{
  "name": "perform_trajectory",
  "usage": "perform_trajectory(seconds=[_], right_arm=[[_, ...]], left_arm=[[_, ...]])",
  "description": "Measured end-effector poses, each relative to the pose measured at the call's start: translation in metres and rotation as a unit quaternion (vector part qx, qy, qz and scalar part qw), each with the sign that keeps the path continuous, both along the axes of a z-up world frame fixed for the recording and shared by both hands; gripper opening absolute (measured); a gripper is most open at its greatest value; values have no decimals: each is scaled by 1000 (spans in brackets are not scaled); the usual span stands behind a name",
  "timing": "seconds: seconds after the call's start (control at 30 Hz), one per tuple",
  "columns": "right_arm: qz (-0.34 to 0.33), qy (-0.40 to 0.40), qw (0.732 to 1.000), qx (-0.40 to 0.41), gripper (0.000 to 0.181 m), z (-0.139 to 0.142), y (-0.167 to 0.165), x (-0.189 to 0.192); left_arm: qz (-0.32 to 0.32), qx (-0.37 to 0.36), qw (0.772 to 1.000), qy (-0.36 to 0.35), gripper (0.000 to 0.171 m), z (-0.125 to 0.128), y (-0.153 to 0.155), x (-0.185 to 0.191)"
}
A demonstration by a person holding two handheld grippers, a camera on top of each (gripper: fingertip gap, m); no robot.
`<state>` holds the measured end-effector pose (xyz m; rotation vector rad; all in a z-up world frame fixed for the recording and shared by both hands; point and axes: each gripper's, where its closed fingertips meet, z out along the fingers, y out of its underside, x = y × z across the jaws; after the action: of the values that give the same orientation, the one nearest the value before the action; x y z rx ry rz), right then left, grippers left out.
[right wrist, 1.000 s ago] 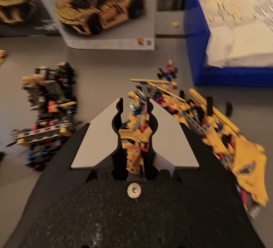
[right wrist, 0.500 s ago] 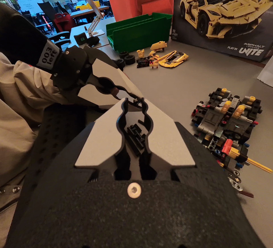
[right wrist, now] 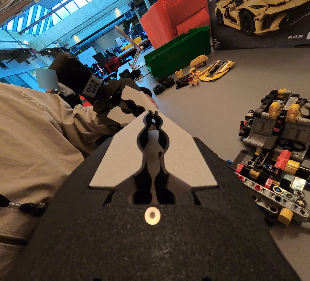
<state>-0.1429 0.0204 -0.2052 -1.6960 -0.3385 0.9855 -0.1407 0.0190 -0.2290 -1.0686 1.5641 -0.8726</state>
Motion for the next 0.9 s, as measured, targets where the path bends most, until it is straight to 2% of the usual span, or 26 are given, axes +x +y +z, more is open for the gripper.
perform_trajectory(seconds=[0.1,0.17,0.27,0.37,0.47,0.6,0.77,0.83,0.9], right_arm=[[29,9,999,15,6,4,-7,-5],[43,6,999,28,17,7,-11,-8],[84,24,996,31,14,12,-22,-15],[91,27,995,21,15,9,-22,-17],[132,60,989,10,8,15,-32,-26],[178,65,982,0,6,18,-46,-36],[197,40,980,-9,6,15,-51,-34],[189,70,980,4,6,26,-50,-23],[146,176,972,58,5,63,-50,27]], left_arm=[[-56,-48,997,7,4,1,-15,-5],[-98,-99,990,12,1,5,-25,-10],[-142,-165,976,14,1,12,-33,-16],[-175,-196,965,13,1,16,-41,-21],[-203,-213,955,20,1,17,-49,-24],[-243,-218,945,25,1,19,-62,-31],[-236,-169,957,17,0,17,-63,-31],[-247,-179,952,15,0,20,-63,-35],[-244,-186,952,13,0,20,-56,-40]])
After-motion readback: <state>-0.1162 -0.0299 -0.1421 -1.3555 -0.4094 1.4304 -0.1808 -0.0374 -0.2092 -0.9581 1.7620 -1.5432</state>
